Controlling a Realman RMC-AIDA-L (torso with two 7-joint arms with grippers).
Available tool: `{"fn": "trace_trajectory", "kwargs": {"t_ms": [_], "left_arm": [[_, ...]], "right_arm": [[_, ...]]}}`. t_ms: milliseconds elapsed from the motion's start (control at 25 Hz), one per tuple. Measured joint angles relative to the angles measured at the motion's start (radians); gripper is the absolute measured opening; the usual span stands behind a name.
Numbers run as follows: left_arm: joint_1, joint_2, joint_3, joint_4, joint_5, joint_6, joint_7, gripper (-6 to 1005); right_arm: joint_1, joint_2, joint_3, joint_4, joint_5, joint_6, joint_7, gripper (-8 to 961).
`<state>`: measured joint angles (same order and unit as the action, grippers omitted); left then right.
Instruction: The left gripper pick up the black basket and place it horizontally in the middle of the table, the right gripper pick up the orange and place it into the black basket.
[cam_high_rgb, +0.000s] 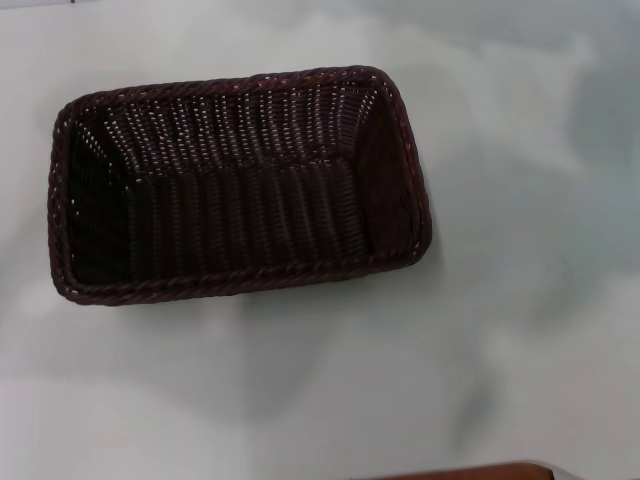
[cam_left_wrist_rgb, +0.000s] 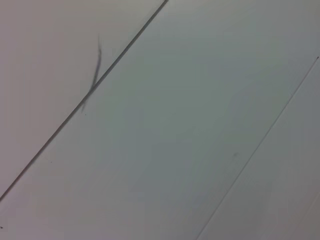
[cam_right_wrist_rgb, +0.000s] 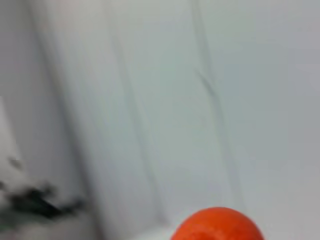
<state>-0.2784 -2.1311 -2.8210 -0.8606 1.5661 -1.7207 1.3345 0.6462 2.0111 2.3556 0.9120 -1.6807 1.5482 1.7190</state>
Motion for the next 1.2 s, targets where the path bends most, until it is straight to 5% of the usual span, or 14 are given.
{"fn": "trace_trajectory", "kwargs": {"t_ms": [320, 560, 800, 960, 1080, 1200], "left_arm": [[-0.005, 0.01, 0.0, 0.033, 0.001, 0.0, 0.008, 915], [-0.005, 0.019, -0.001, 0.053, 0.002, 0.0, 0.013, 915], [-0.009, 0.02, -0.008, 0.054, 0.001, 0.003, 0.023, 915], [-0.011, 0.018, -0.016, 0.067, -0.027, 0.011, 0.076, 915], [-0.006, 0.009, -0.047, 0.133, -0.111, 0.026, 0.213, 914], [0.019, -0.015, -0.056, 0.266, -0.33, 0.055, 0.501, 914]], "right_arm": [[0.064, 0.018, -0.248, -0.057, 0.065, 0.004, -0.031, 232], [0.086, 0.017, -0.284, -0.109, 0.054, -0.005, -0.066, 230], [0.064, 0.012, -0.246, -0.118, 0.061, -0.01, -0.089, 495], [0.014, 0.037, -0.144, -0.126, 0.118, -0.015, -0.164, 689], [-0.04, 0.063, -0.057, -0.182, 0.253, -0.044, -0.312, 919], [-0.084, 0.073, 0.012, -0.295, 0.441, -0.083, -0.472, 926]]}}
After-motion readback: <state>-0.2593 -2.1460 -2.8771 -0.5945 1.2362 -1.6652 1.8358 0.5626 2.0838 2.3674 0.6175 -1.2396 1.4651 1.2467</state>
